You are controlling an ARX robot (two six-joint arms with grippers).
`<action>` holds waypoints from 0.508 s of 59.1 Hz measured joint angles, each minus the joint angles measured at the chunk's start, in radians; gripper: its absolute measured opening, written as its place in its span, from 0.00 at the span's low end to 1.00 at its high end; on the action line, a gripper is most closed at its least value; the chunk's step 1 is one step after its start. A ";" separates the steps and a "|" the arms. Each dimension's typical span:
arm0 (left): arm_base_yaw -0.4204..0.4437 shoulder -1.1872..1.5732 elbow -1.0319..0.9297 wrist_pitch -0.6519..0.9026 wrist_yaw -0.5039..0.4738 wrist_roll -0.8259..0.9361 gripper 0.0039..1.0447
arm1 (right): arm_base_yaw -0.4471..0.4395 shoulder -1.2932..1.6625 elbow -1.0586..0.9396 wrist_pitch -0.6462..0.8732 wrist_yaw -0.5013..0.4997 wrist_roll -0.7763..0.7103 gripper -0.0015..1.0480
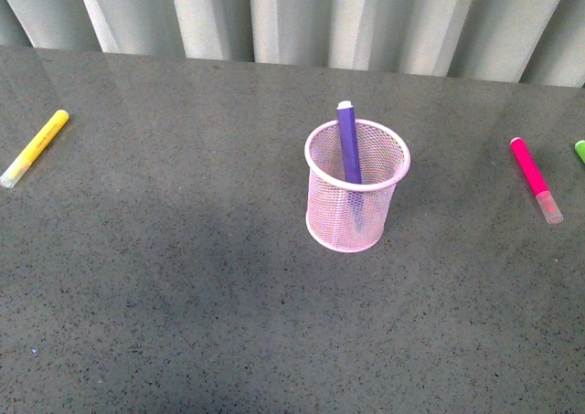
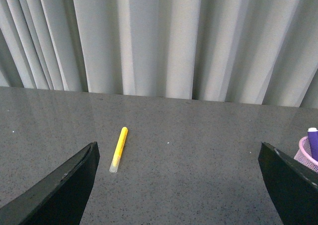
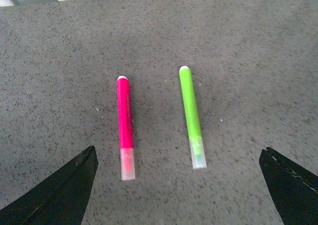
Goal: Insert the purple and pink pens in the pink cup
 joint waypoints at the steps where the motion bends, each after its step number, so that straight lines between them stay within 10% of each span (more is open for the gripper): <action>1: 0.000 0.000 0.000 0.000 0.000 0.000 0.94 | 0.003 0.010 0.009 -0.003 0.003 0.002 0.93; 30: 0.000 0.000 0.000 0.000 0.000 0.000 0.94 | 0.069 0.274 0.247 -0.084 0.042 0.013 0.93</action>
